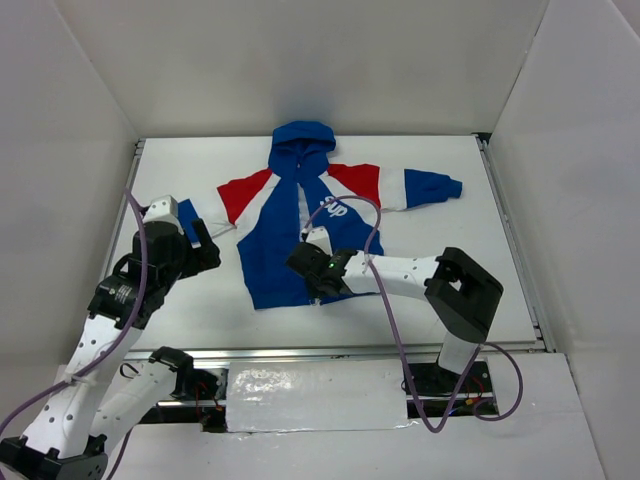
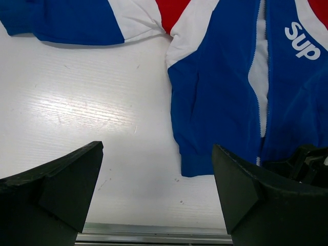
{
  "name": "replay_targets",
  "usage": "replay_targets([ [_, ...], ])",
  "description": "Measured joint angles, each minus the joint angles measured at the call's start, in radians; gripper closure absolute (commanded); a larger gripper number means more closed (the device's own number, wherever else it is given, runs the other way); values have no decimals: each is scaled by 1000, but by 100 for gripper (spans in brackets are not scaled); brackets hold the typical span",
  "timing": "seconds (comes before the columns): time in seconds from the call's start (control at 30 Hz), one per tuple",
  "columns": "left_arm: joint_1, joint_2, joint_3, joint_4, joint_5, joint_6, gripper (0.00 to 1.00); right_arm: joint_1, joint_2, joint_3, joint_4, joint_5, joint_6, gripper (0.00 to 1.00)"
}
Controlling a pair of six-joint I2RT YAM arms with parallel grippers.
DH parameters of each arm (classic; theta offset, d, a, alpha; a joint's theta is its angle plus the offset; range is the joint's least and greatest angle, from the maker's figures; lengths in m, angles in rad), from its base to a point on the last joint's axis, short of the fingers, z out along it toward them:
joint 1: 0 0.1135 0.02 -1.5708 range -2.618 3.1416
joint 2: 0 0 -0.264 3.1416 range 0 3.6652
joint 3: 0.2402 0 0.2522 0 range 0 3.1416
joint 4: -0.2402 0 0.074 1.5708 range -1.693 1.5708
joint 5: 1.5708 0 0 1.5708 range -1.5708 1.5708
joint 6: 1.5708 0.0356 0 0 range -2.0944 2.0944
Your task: Zip up the jacket
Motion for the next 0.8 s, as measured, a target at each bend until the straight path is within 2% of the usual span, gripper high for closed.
replay_targets([
  [0.3, 0, 17, -4, 5, 30, 20, 1, -23, -10, -60, 18, -9, 3, 54],
  [0.43, 1, 18, -5, 6, 45, 21, 1, -38, -29, -120, 32, -34, 3, 62],
  [0.8, 2, 24, -6, 17, 58, 22, 1, -43, -82, -177, 92, -99, -10, 67],
])
